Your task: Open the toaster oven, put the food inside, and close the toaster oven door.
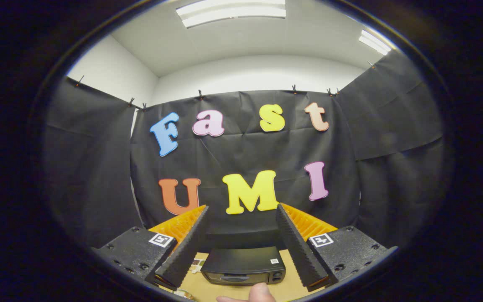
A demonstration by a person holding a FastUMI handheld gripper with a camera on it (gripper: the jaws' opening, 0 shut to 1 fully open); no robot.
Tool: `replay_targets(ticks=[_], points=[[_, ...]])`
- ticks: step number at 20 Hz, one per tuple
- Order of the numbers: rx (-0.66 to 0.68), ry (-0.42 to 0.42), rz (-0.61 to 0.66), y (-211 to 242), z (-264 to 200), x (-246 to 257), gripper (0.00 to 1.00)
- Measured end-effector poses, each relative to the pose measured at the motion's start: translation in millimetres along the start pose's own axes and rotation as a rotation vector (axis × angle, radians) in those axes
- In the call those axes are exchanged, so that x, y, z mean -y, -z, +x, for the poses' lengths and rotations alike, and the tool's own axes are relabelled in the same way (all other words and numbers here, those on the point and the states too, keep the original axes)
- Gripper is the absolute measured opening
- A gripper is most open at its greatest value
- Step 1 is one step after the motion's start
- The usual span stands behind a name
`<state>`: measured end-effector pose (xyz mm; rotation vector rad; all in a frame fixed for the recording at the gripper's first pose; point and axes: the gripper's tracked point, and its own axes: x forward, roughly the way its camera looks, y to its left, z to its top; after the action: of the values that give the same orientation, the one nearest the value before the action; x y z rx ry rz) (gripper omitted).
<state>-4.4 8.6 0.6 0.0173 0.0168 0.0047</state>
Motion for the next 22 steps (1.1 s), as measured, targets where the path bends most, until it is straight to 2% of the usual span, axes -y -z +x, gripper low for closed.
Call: replay_targets(ticks=[13,17,22], points=[[-0.022,-0.003,0.016,9,-1,-12,1.0],[-0.061,-0.006,0.032,25,-1,-18,1.0],[-0.14,-0.01,0.015,67,-4,-26,1.0]])
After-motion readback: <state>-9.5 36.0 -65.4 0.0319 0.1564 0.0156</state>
